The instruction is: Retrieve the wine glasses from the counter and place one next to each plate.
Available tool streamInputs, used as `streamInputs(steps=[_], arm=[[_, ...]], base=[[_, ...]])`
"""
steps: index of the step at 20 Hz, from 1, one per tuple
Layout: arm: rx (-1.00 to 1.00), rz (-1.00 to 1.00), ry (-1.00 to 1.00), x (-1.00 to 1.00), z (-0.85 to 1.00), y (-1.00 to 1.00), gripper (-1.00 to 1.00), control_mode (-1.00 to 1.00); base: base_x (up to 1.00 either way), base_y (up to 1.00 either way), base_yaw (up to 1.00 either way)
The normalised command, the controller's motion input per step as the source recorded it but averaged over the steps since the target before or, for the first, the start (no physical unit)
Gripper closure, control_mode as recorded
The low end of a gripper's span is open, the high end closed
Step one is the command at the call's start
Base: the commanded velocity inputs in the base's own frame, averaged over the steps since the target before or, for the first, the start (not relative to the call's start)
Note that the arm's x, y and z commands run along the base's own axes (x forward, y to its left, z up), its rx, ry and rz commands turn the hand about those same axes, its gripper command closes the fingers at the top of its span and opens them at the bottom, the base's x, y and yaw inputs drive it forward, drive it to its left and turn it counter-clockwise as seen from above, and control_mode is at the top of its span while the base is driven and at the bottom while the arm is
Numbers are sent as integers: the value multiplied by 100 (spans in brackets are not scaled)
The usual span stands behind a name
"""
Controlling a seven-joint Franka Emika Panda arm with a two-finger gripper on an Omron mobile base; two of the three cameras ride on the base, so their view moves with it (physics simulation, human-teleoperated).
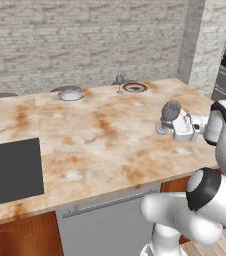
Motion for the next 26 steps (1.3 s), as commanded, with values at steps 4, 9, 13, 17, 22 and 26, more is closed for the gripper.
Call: streamInputs(steps=[4, 9, 13, 17, 22, 26], arm=[[0, 0, 0, -59, 22, 0, 100, -100], [0, 0, -6, -69, 14, 0, 100, -100], [0, 0, -6, -61, 32, -8, 100, -100], [0, 0, 0, 0, 0, 0, 100, 100], [0, 0, 0, 0, 0, 0, 100, 100], [0, 0, 0, 0, 0, 0, 100, 100]], base=[[0, 0, 0], [0, 0, 0], [0, 0, 0], [-68, -8, -1], [-46, -72, -11], [-29, -100, -15]])
